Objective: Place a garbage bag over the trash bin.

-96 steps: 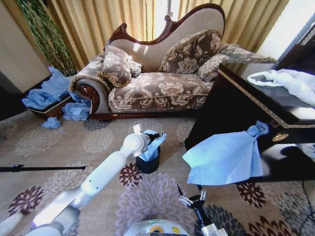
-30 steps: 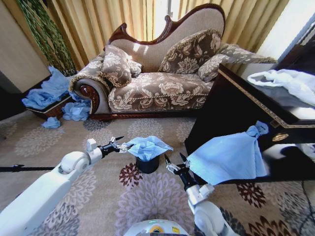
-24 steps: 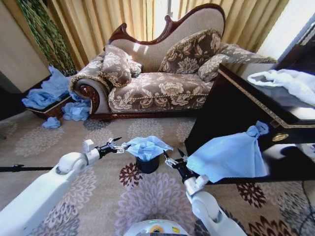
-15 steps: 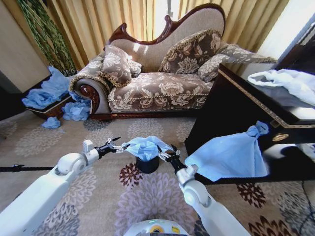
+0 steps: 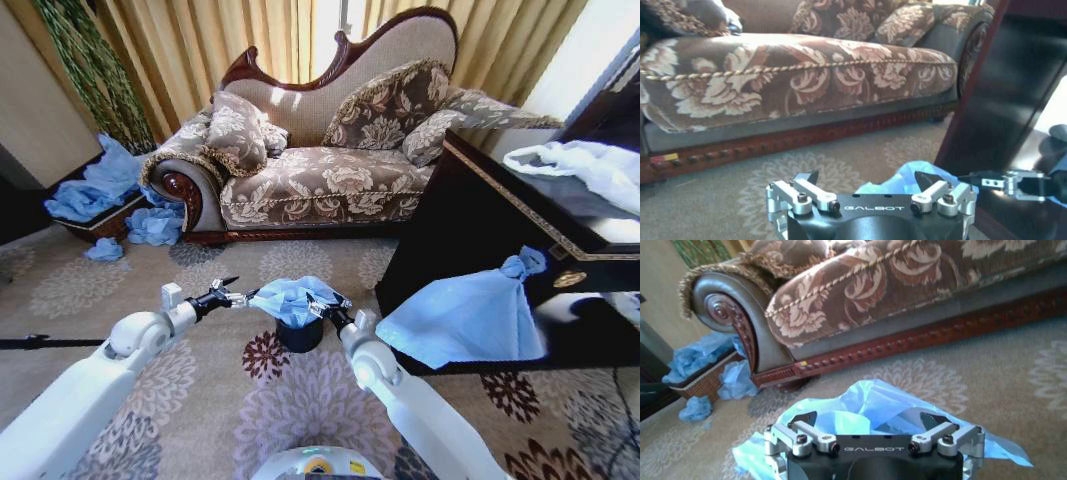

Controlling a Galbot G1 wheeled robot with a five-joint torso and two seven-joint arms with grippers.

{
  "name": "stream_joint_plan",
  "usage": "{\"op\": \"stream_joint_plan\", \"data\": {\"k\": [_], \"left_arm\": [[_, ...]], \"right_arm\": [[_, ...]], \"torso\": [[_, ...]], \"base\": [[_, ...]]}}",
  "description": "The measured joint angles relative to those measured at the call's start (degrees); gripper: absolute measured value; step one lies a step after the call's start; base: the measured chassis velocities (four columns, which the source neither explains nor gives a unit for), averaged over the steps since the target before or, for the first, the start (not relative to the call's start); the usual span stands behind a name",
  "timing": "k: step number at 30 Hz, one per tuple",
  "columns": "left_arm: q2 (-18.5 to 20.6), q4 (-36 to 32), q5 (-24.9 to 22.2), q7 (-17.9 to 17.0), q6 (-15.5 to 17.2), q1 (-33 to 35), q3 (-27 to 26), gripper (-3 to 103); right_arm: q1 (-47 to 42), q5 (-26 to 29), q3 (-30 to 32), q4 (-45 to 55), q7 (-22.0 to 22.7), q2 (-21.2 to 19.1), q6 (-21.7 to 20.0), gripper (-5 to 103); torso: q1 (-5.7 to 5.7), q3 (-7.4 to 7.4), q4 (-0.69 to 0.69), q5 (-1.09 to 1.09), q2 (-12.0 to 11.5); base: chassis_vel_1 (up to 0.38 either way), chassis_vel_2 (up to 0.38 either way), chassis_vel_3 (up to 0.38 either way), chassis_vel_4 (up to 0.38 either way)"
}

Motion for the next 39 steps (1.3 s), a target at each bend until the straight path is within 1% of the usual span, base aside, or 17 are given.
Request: {"op": "stream_joint_plan", "data": {"k": [4, 12, 13, 14, 18, 20, 23, 24, 25, 26, 27, 29, 33, 34, 35, 37, 39], "left_arm": [[-0.2, -0.29, -1.04, -0.7, 0.13, 0.62, -1.69, 99], [-0.92, -0.3, -1.72, -0.73, 0.15, 0.58, -2.73, 99], [-1.13, -0.33, -1.76, -0.77, 0.16, 0.45, -2.73, 99], [-1.13, -0.33, -1.76, -0.77, 0.16, 0.45, -2.73, 99], [-2.3, -0.76, -1.9, -1.38, 0.15, -0.39, -1.79, 99], [-2.46, -0.84, -1.9, -1.5, 0.15, -0.44, -1.69, 99], [-3.2, -1.35, -1.9, -1.97, 0.15, -0.33, -1.49, 99], [-3.2, -1.35, -1.9, -1.97, 0.15, -0.33, -1.49, 99], [-3.31, -1.44, -1.9, -2.01, 0.16, -0.22, -1.5, 99], [-3.41, -1.51, -1.9, -2.06, 0.15, -0.13, -1.54, 99], [-3.6, -1.6, -1.9, -2.13, 0.16, -0.02, -1.64, 99], [-3.68, -1.64, -1.9, -2.15, 0.16, 0.0, -1.69, 99], [-4.27, -1.9, -2.25, -2.86, 0.16, -0.08, -1.76, 99], [-4.27, -1.9, -2.25, -2.86, 0.16, -0.08, -1.76, 99], [-4.41, -1.98, -2.4, -2.99, 0.16, -0.12, -1.76, 99], [-4.61, -2.1, -2.64, -3.3, 0.15, -0.16, -1.75, 99], [-4.88, -2.28, -2.94, -3.76, 0.15, -0.23, -1.68, 99]], "right_arm": [[3.78, 3.42, -1.89, -3.34, 1.56, 1.52, -1.09, 100], [6.55, 4.78, -4.39, -6.8, 1.59, 2.91, -1.58, 101], [6.77, 4.93, -4.86, -7.01, 1.6, 3.0, -1.71, 97], [6.77, 4.93, -4.86, -7.01, 1.6, 3.0, -1.71, 97], [7.62, 5.28, -6.89, -7.4, 1.87, 3.03, -1.93, 84], [7.79, 5.33, -7.1, -7.55, 1.93, 3.11, -1.98, 84], [8.43, 5.47, -7.66, -8.49, 1.95, 3.62, -2.05, 78], [8.43, 5.47, -7.66, -8.49, 1.95, 3.62, -2.05, 78], [8.5, 5.47, -7.75, -8.69, 1.95, 3.66, -2.05, 75], [8.53, 5.47, -7.83, -8.83, 1.93, 3.67, -2.05, 75], [8.55, 5.47, -8.06, -8.93, 1.89, 3.68, -2.05, 68], [8.55, 5.47, -8.19, -8.93, 1.87, 3.68, -2.05, 68], [8.66, 5.39, -9.29, -8.74, 1.82, 3.57, -2.04, 46], [8.66, 5.39, -9.29, -8.74, 1.82, 3.57, -2.04, 46], [8.73, 5.37, -9.52, -8.61, 1.83, 3.48, -2.03, 41], [8.86, 5.34, -9.76, -8.46, 1.93, 3.36, -2.03, 41], [9.05, 5.18, -10.11, -8.29, 2.01, 3.14, -2.03, 30]], "torso": [[0.0, 0.0, 0.01, 0.0, 0.0], [-0.01, 0.0, 0.01, 0.0, 0.0], [0.0, 0.0, 0.01, 0.0, 0.0], [0.0, 0.0, 0.01, 0.0, 0.0], [-0.01, 0.0, 0.0, 0.0, 0.0], [-0.01, 0.0, 0.0, 0.0, 0.0], [-0.01, -0.01, 0.01, 0.01, 0.0], [-0.01, -0.01, 0.01, 0.01, 0.0], [-0.01, 0.0, 0.01, 0.0, 0.0], [-0.01, 0.0, 0.01, 0.0, 0.0], [-0.01, 0.0, 0.01, 0.01, 0.0], [-0.01, 0.0, 0.01, 0.01, 0.0], [-0.01, -0.01, 0.01, 0.01, 0.0], [-0.01, -0.01, 0.01, 0.01, 0.0], [-0.01, -0.01, 0.01, 0.01, 0.0], [-0.01, -0.01, 0.01, 0.01, 0.0], [-0.01, -0.01, 0.01, 0.01, 0.0]], "base": [[0.0, 0.0, 0.0, 0.0], [0.0, 0.0, 0.0, 0.0], [0.0, 0.0, 0.0, 0.0], [0.0, 0.0, 0.0, 0.0], [0.0, 0.0, 0.0, 0.0], [0.0, 0.0, 0.0, 0.0], [0.0, 0.0, 0.0, 0.0], [0.0, 0.0, 0.0, 0.0], [0.0, 0.0, 0.0, 0.0], [0.0, 0.0, 0.0, 0.0], [0.0, 0.0, 0.0, 0.0], [0.0, 0.0, 0.0, 0.0], [0.0, 0.0, 0.0, 0.0], [0.0, 0.0, 0.0, 0.0], [0.0, 0.0, 0.0, 0.0], [0.0, 0.0, 0.0, 0.0], [0.0, 0.0, 0.0, 0.0]]}}
